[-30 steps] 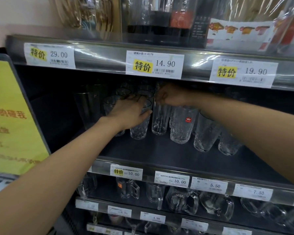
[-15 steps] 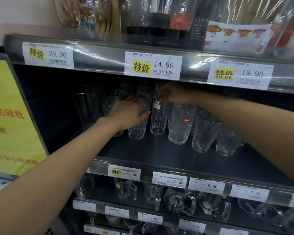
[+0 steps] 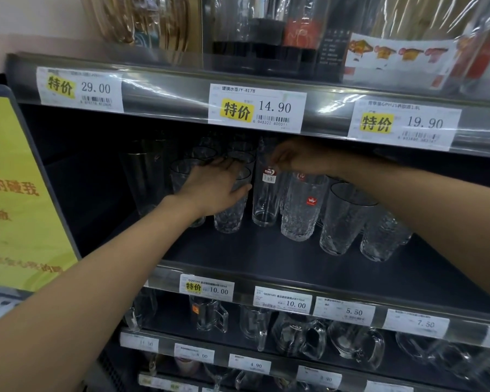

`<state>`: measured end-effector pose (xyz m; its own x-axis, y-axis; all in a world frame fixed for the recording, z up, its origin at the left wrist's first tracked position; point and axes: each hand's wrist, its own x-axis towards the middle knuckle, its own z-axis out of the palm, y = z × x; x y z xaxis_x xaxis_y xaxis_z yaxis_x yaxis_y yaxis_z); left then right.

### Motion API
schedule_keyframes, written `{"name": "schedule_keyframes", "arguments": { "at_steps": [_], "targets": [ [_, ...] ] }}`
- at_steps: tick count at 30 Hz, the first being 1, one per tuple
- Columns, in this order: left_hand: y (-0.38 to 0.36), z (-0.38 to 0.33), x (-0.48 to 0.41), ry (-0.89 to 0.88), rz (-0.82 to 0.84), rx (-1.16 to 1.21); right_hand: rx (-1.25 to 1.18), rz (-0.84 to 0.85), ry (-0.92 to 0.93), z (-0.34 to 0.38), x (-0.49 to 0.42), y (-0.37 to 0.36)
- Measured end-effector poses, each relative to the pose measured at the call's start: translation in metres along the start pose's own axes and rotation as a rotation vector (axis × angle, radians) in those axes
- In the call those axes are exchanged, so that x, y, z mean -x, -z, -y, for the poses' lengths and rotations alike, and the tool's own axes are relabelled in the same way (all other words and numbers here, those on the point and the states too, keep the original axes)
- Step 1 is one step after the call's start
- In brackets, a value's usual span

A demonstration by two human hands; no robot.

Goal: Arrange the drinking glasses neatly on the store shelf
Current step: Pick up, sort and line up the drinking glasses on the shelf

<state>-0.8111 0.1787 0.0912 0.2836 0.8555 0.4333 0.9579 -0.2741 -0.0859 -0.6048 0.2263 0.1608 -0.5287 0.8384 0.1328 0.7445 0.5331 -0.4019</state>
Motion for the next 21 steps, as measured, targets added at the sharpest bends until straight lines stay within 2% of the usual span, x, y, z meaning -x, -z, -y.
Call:
{"name": "schedule_keyframes", "arguments": {
  "at_steps": [21],
  "targets": [
    [0.001,-0.003,0.001,0.013,-0.037,0.012,-0.059,-0.090,0.011,-0.014,-0.004,-0.005]
  ]
}}
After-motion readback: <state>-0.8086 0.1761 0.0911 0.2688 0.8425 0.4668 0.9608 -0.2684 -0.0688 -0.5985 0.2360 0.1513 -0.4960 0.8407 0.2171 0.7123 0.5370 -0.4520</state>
